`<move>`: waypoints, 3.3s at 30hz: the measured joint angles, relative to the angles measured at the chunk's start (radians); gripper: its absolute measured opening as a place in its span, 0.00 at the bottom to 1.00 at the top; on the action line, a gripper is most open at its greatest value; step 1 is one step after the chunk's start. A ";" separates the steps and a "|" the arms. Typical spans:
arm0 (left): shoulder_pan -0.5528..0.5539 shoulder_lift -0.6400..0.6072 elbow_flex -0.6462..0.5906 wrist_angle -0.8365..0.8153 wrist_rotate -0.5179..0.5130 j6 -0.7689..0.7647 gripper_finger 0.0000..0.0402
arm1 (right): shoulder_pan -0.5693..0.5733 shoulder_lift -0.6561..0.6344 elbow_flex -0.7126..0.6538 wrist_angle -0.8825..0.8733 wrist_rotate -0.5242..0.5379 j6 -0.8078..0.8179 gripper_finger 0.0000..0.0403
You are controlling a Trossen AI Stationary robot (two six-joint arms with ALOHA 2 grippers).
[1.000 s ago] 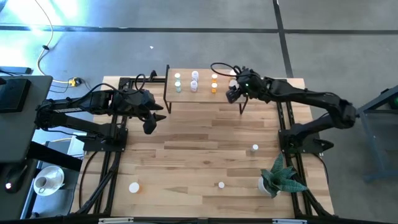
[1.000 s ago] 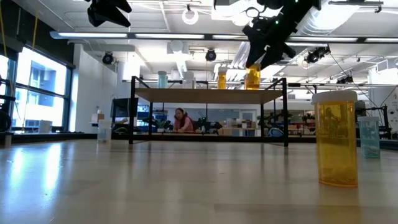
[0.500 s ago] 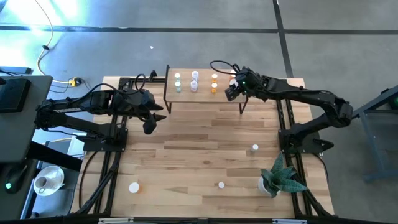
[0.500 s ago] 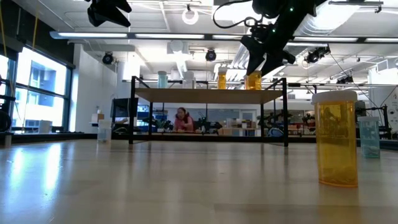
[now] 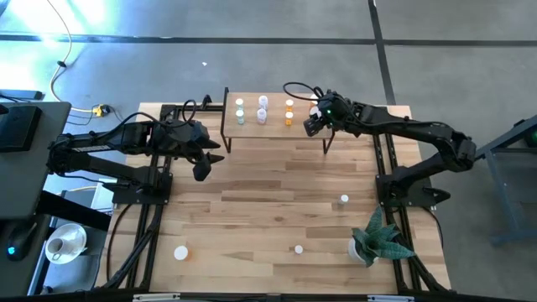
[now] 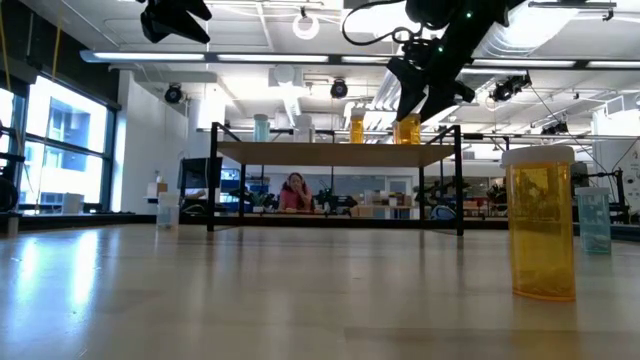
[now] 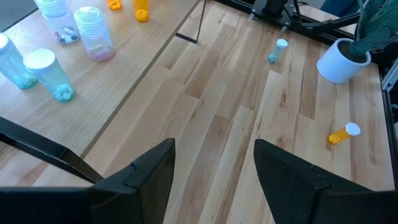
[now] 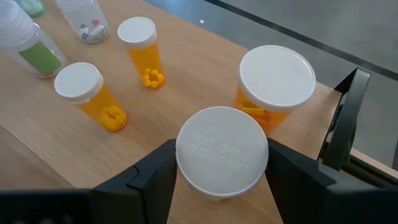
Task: Pick and place medicine bottles onto shelf by color
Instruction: Put the right large orange pill bottle on the shelf aligned with the other large orange pill bottle, then put the transparent pill bottle on the shelf aligned with the other transparent pill bottles
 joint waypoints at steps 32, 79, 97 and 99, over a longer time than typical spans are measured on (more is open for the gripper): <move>0.000 0.000 0.000 -0.056 -0.003 -0.004 0.52 | 0.074 -0.011 0.230 -0.321 -0.012 -0.094 0.59; -0.619 0.004 -0.234 -0.216 -0.597 -0.699 0.52 | 0.904 -0.028 -0.232 0.184 0.126 0.106 0.59; -0.145 0.026 -0.234 -0.333 -0.446 -0.646 0.52 | 0.890 -0.063 -0.166 0.416 0.160 -0.186 0.59; -0.110 0.042 -0.234 -0.333 -0.435 -0.632 0.52 | 0.891 -0.066 -0.156 0.417 0.197 -0.210 0.59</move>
